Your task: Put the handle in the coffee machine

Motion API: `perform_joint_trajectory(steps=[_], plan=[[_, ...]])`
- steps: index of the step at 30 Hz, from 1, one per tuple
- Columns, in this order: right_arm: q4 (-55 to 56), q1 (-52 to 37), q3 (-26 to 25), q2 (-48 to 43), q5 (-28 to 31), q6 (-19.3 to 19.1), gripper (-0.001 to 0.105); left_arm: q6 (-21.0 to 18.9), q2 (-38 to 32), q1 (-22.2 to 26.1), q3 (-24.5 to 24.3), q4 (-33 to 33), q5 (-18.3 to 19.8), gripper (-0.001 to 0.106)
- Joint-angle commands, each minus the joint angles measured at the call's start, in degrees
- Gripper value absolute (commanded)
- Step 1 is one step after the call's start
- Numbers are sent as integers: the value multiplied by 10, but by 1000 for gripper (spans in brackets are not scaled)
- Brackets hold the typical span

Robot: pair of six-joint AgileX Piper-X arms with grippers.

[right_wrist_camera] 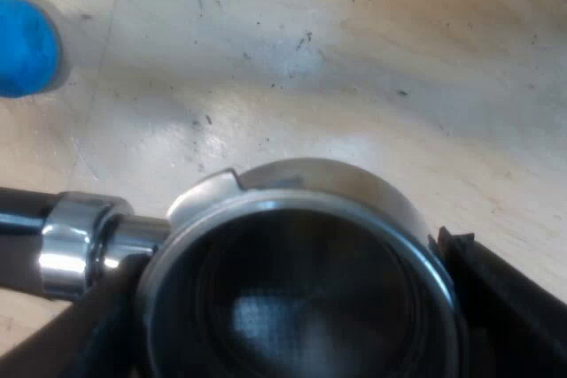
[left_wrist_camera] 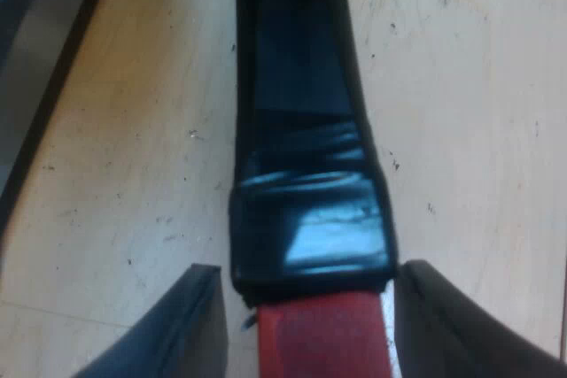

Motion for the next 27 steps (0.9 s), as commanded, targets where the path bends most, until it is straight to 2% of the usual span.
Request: perform_joint_trajectory(steps=[1,10,12,13,14,15,18,23,26,27], plan=[[1,-1,-10,-12,-7,0,0,-1,1,-4,0,-8,6,46],[1,-1,-10,-12,-7,0,0,-1,1,-4,0,-8,6,44],[1,-1,-10,-12,-7,0,0,-1,1,-4,0,-8,6,37],[1,-1,-10,-12,-7,1,0,-1,1,-4,0,-8,6,28],[1,-1,-10,-12,-7,2,0,-1,1,-4,0,-8,6,25],[1,-1,-10,-12,-7,3,0,-1,1,-4,0,-8,6,16],[1,-1,-10,-12,-7,4,0,-1,1,-4,0,-8,6,0],[1,-1,-10,-12,-10,4,2,-1,1,-4,0,-8,19,0],[1,-1,-10,-12,-10,4,26,-1,1,-4,0,-8,19,0],[1,-1,-10,-12,-10,4,39,-1,1,-4,0,-8,19,0]])
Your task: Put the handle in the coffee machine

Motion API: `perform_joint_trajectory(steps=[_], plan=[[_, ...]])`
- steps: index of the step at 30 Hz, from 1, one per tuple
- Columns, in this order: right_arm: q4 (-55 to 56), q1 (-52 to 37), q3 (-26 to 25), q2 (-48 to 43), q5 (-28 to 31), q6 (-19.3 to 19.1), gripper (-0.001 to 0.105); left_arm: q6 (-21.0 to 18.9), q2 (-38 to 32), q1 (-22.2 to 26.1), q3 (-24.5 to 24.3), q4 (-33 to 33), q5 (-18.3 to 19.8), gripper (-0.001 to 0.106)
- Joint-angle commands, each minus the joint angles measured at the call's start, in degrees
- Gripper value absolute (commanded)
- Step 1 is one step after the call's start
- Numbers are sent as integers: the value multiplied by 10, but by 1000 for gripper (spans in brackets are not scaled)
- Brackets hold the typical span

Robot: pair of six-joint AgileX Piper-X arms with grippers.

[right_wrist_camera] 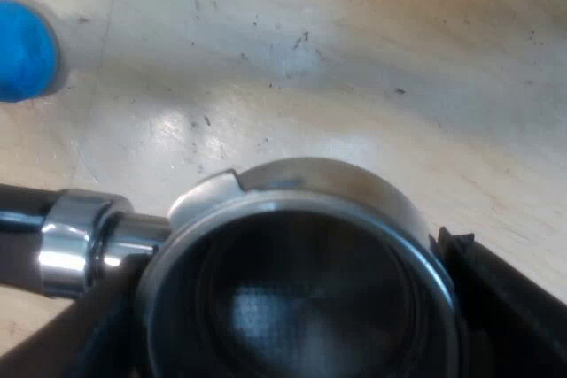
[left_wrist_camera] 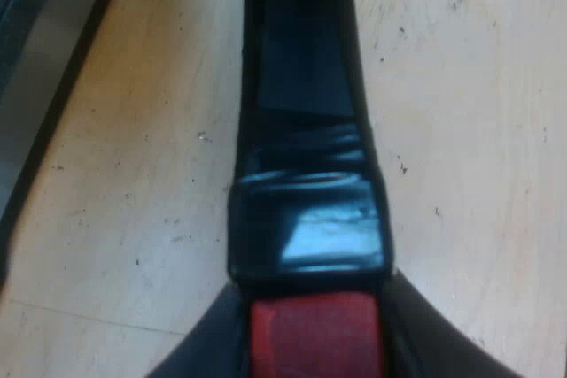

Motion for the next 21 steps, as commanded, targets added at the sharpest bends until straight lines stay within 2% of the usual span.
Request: perform_joint_trajectory(steps=[1,2,4,5,6,12,16,18,21], plan=[[1,-1,-10,-12,-9,-5,57,2,1,-4,0,-4,17,0],[1,-1,-10,-12,-9,-6,65,2,1,-4,0,-4,17,0],[1,-1,-10,-12,-9,-13,93,2,1,-4,0,-4,17,0],[1,-1,-10,-12,-9,-14,97,2,1,-4,0,-4,17,0],[-2,-1,-10,-12,-5,-14,104,2,1,-4,0,-4,17,0],[-17,-1,-11,-19,-4,-14,105,2,1,-4,0,9,17,0],[-43,-1,-11,-39,36,-14,105,2,1,1,0,28,17,0],[-54,-1,-11,-49,60,-14,105,2,1,20,0,37,16,0],[-73,-1,-11,-60,60,-14,105,7,1,45,-6,61,16,0]])
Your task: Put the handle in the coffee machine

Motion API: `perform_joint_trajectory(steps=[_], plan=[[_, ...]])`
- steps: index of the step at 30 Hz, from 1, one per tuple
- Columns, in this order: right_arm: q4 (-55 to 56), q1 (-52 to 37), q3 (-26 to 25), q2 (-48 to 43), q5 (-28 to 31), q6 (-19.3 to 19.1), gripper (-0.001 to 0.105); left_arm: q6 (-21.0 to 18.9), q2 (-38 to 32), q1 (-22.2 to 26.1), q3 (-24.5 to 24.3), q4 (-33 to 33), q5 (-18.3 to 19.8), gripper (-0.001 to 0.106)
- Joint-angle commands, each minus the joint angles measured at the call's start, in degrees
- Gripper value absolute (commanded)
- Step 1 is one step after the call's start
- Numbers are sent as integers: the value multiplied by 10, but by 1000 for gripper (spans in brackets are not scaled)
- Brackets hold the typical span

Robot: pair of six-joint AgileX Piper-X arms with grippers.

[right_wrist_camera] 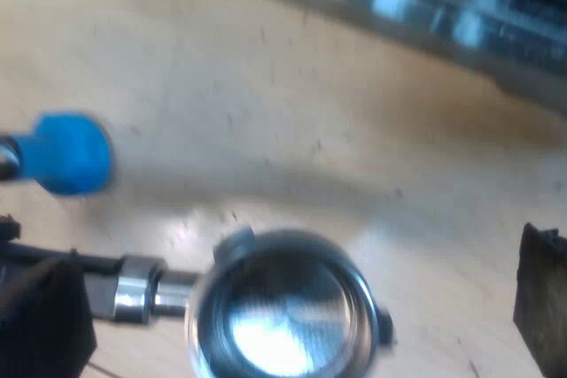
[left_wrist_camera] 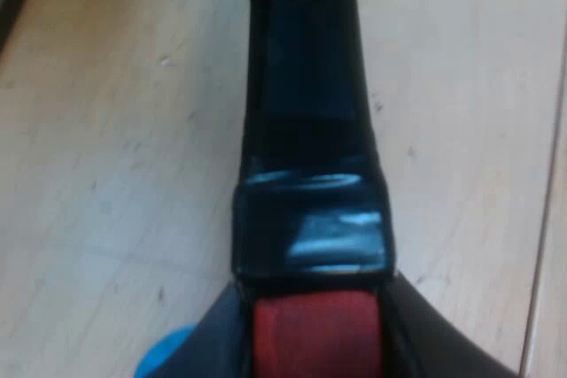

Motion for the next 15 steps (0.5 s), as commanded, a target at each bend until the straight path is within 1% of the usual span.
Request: perform_joint_trajectory(steps=[1,4,8,14,15], plan=[[-19,-1,-7,-14,7,-8,105,17,-3,17,-16,23,16,0],[-29,-1,-7,-17,7,-8,105,45,-3,29,-34,60,13,0],[-31,-1,-5,-17,7,-8,105,51,-3,51,-55,80,13,0],[-35,-1,-5,-17,7,-1,105,51,-3,109,-65,83,13,0],[-35,7,-5,-19,26,-5,105,54,-3,117,-65,87,13,0]])
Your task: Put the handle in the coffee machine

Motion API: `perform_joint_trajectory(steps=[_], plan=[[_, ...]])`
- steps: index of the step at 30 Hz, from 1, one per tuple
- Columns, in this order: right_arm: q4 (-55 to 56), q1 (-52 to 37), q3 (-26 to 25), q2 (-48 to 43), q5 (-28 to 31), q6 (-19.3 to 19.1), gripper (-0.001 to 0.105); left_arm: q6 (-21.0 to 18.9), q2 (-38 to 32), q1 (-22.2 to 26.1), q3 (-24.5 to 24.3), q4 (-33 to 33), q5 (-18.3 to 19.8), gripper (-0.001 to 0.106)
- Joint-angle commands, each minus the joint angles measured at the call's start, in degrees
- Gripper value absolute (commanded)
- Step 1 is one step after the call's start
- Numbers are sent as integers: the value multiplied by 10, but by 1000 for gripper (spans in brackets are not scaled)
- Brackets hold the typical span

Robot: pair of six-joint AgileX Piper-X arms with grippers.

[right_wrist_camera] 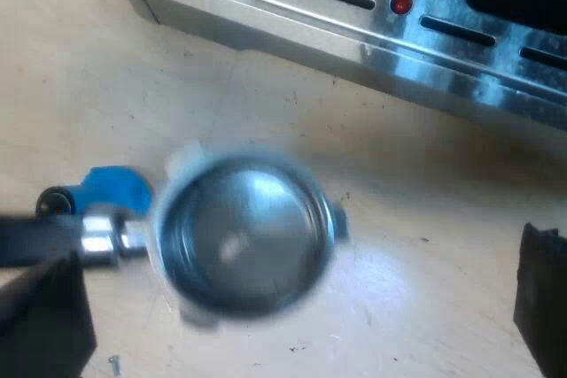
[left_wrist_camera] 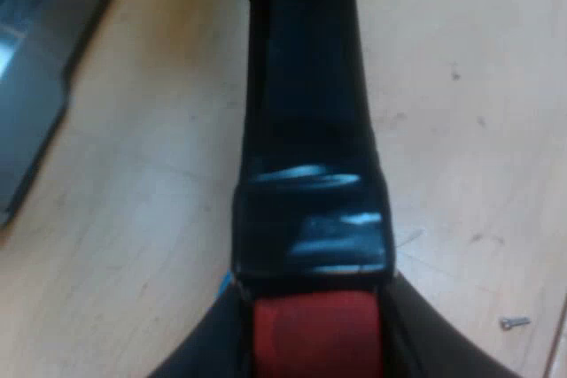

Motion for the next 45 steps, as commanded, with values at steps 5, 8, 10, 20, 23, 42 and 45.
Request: perform_joint_trajectory(steps=[5,8,10,20,23,42,45], plan=[[-7,70,-5,-14,208,-9,105,14,-3,40,-9,17,25,0],[-10,119,-3,-14,284,4,105,16,-3,63,-9,15,25,0],[-15,141,-2,-14,346,23,105,18,-3,77,-9,15,25,0],[2,207,-1,-14,492,161,105,28,-3,114,-9,15,26,0],[15,207,-1,-14,481,174,105,28,-3,114,-9,10,26,0],[-137,207,115,-4,471,124,105,27,20,114,-15,4,26,0],[-233,207,156,-4,445,76,103,27,38,114,-26,-4,26,0]])
